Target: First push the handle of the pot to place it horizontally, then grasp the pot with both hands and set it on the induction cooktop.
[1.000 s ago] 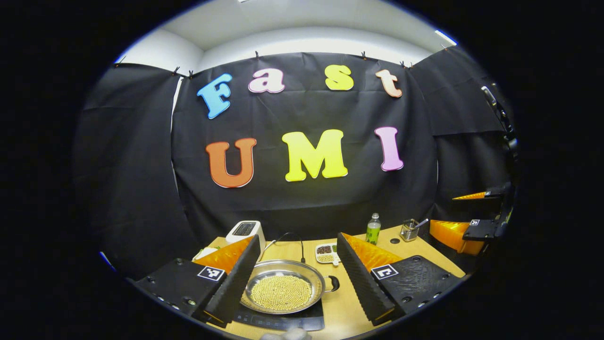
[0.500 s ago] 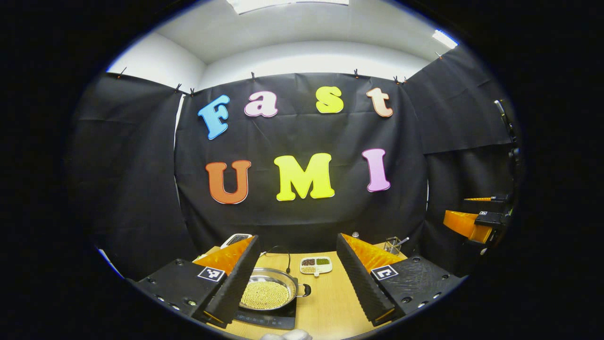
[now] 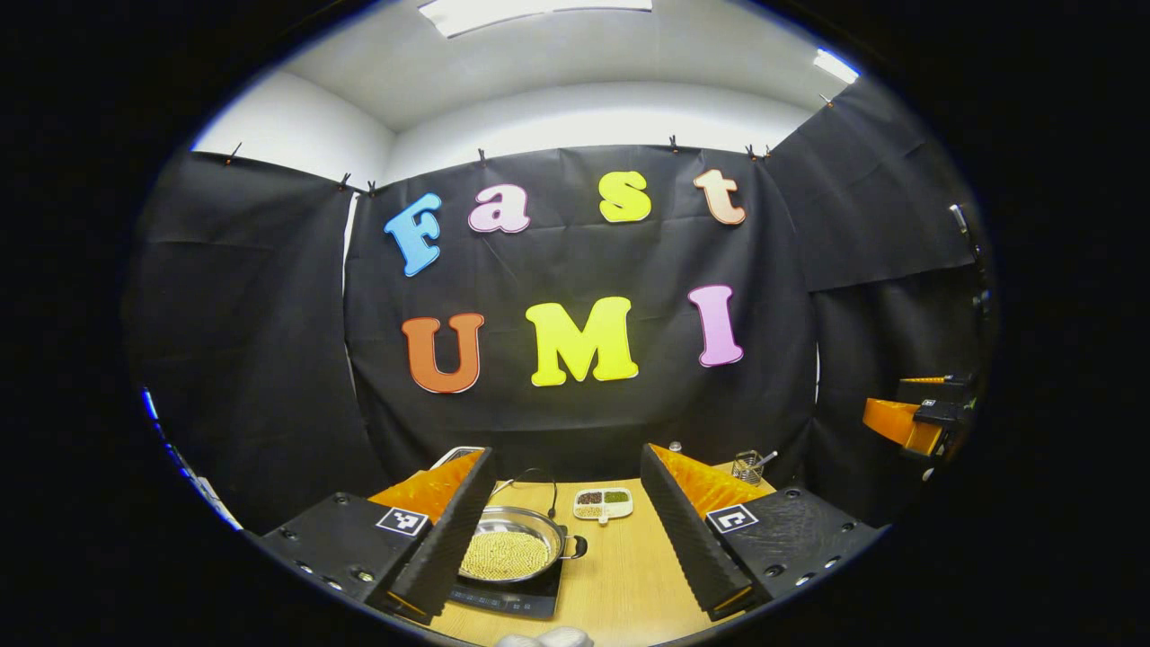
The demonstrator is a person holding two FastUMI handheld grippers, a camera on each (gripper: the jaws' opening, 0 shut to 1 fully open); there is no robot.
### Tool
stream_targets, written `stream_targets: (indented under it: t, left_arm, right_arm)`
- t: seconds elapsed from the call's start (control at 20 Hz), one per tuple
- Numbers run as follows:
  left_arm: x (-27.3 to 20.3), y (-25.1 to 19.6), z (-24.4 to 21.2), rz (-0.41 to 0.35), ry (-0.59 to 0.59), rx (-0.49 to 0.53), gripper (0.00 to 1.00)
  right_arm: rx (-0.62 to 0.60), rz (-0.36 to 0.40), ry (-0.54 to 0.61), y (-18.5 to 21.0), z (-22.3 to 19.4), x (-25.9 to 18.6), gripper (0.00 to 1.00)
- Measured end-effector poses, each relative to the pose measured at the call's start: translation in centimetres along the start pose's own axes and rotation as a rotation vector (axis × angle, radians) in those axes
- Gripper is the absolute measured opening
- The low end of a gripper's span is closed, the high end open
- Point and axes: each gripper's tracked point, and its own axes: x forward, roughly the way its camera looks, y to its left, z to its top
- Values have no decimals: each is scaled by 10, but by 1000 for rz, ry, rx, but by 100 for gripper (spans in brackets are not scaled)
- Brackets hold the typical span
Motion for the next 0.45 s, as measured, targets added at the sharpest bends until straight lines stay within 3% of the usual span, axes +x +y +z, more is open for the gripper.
stream_targets:
  t: [0.45]
  left_arm:
    - [-3, -4, -3, 8, 7, 8, 97]
  right_arm:
    - [-11, 10, -23, -2, 9, -11, 100]
